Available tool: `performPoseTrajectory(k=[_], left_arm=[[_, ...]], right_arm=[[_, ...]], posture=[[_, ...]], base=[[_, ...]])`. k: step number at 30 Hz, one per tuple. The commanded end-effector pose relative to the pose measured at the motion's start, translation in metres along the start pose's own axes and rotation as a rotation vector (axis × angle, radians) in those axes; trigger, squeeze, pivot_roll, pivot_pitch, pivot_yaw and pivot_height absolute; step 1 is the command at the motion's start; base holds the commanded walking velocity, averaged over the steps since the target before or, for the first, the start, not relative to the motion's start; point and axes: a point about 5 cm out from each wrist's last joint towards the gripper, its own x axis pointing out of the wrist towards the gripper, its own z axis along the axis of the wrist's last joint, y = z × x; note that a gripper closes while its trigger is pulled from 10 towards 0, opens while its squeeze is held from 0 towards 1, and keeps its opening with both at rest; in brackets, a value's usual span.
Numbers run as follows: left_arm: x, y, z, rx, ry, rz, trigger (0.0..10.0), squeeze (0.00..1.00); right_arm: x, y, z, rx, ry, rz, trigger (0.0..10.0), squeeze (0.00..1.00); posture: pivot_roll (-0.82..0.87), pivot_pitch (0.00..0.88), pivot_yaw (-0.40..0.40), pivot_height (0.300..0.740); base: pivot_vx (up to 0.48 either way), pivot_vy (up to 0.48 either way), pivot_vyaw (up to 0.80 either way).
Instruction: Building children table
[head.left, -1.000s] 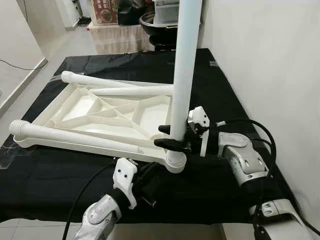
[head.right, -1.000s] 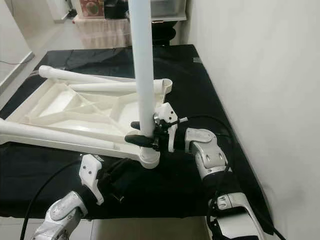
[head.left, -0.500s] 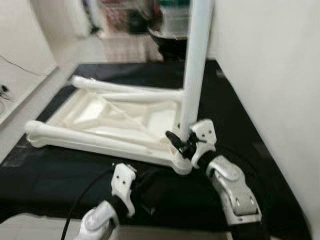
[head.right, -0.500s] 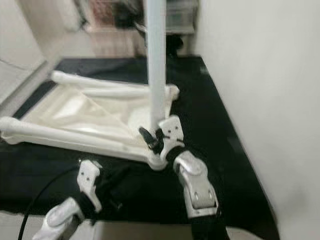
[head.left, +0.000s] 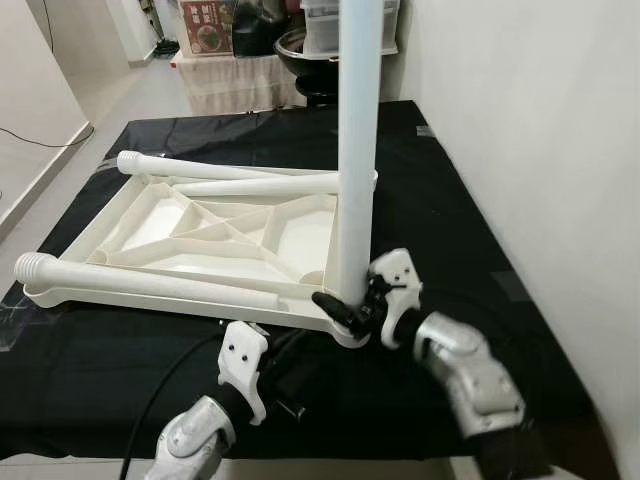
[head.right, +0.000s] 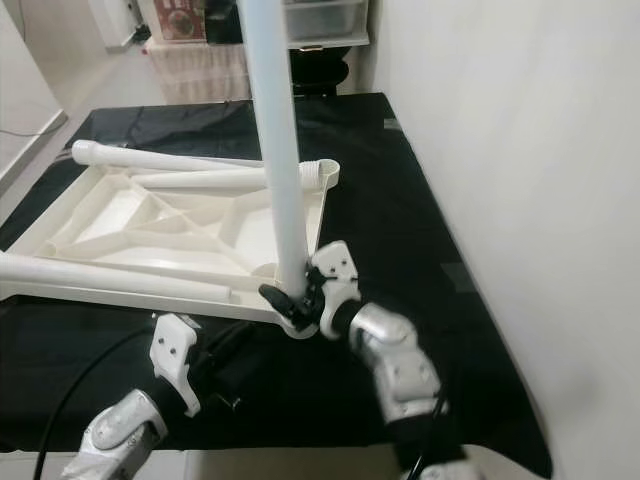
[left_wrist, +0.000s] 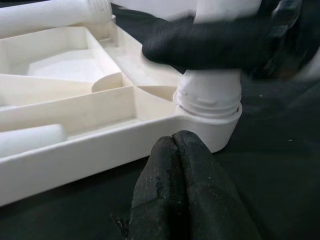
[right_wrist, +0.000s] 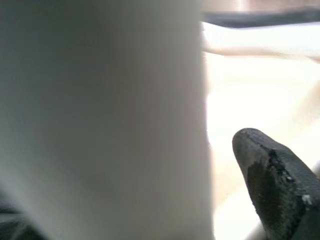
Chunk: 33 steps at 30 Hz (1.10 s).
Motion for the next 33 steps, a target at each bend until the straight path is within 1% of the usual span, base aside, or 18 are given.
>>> performPoseTrajectory(k=[1,5,8,9,10,11,13,14,20,23,25,26,27,28,29,31,32,33], left_arm=[[-0.005,-0.002,0.0,0.028,0.02,-0.014,10.0,0.0],[-0.009,-0.009,0.0,0.011,0.038,-0.045,10.0,0.0],[-0.01,-0.01,-0.001,0.004,0.046,-0.046,10.0,0.0],[-0.01,-0.01,-0.001,0.004,0.046,-0.046,10.0,0.0],[-0.01,-0.011,-0.001,0.004,0.048,-0.043,10.0,0.0],[-0.01,-0.011,-0.002,0.005,0.049,-0.035,10.0,0.0],[-0.01,-0.011,-0.002,0.005,0.049,-0.035,10.0,0.0],[-0.01,-0.011,-0.003,0.005,0.051,-0.028,10.0,0.0],[-0.009,-0.01,-0.005,0.003,0.055,-0.028,10.0,0.0],[-0.009,-0.01,-0.004,-0.018,0.052,-0.037,10.0,0.0],[-0.01,-0.01,-0.004,-0.027,0.051,-0.037,10.0,0.0],[-0.01,-0.01,-0.003,-0.031,0.05,-0.036,10.0,0.0],[-0.011,-0.009,-0.002,-0.03,0.048,-0.032,10.0,0.0],[-0.011,-0.009,-0.002,-0.03,0.048,-0.032,10.0,0.0],[-0.012,-0.008,-0.002,-0.027,0.046,-0.029,10.0,0.0],[-0.012,-0.008,-0.002,-0.027,0.046,-0.029,10.0,0.0],[-0.012,-0.007,-0.001,-0.028,0.043,-0.024,10.0,0.0],[-0.011,-0.005,0.0,-0.027,0.042,-0.02,10.0,0.0]], right_arm=[[0.002,0.005,0.003,-0.016,-0.013,0.1,10.0,0.0],[-0.004,-0.005,0.011,-0.023,-0.004,0.19,10.0,0.0],[-0.006,-0.013,0.009,-0.041,0.021,0.298,10.0,0.0],[-0.006,-0.013,0.009,-0.041,0.021,0.298,10.0,0.0],[-0.006,-0.014,0.009,-0.042,0.033,0.338,10.0,0.0],[-0.006,-0.015,0.01,-0.041,0.036,0.378,4.4,0.0],[-0.006,-0.015,0.01,-0.041,0.036,0.378,4.4,0.0],[-0.005,-0.017,0.012,-0.037,0.035,0.407,0.0,0.0],[-0.003,-0.021,0.015,-0.038,0.027,0.419,0.0,0.0],[-0.006,-0.022,0.015,-0.041,0.016,0.391,0.0,0.0],[-0.009,-0.024,0.013,-0.052,0.018,0.342,0.0,0.0],[-0.012,-0.027,0.012,-0.06,0.019,0.276,0.0,0.0],[-0.016,-0.032,0.005,-0.028,0.007,0.063,0.0,0.0],[-0.016,-0.032,0.005,-0.028,0.007,0.063,0.0,0.0],[-0.014,-0.033,-0.001,0.031,-0.038,-0.156,0.0,0.0],[-0.014,-0.033,-0.001,0.031,-0.038,-0.156,0.0,0.0],[-0.016,-0.008,-0.023,0.043,-0.002,-0.288,0.0,0.0],[-0.017,0.013,-0.035,0.056,0.03,-0.371,0.0,0.0]], posture=[[-0.01,0.113,0.044,0.74],[-0.01,0.106,0.043,0.74],[0.0,0.104,0.046,0.74],[0.0,0.104,0.046,0.74],[0.0,0.106,0.044,0.74],[-0.01,0.107,0.046,0.74],[-0.01,0.107,0.046,0.74],[0.0,0.111,0.049,0.74],[0.0,0.113,0.052,0.74],[-0.01,0.119,0.055,0.74],[-0.01,0.125,0.054,0.74],[-0.01,0.125,0.054,0.74],[-0.02,0.134,0.048,0.74],[-0.02,0.134,0.048,0.74],[-0.04,0.145,0.053,0.74],[-0.04,0.145,0.053,0.74],[-0.03,0.159,0.066,0.74],[-0.05,0.151,0.078,0.74]], base=[[0.0,0.0,0.0],[0.0,0.0,0.0],[0.0,0.0,0.0],[0.0,0.0,0.0],[0.0,0.0,0.0],[0.0,0.0,0.0],[0.0,0.0,0.0],[0.0,0.0,0.0],[0.0,0.0,0.0],[0.0,0.0,0.0],[0.0,0.0,0.0],[0.0,0.0,0.0],[0.0,0.0,0.0],[0.0,0.0,0.0],[0.0,0.0,0.0],[0.0,0.0,0.0],[0.0,0.0,0.0],[0.0,0.0,0.0]])
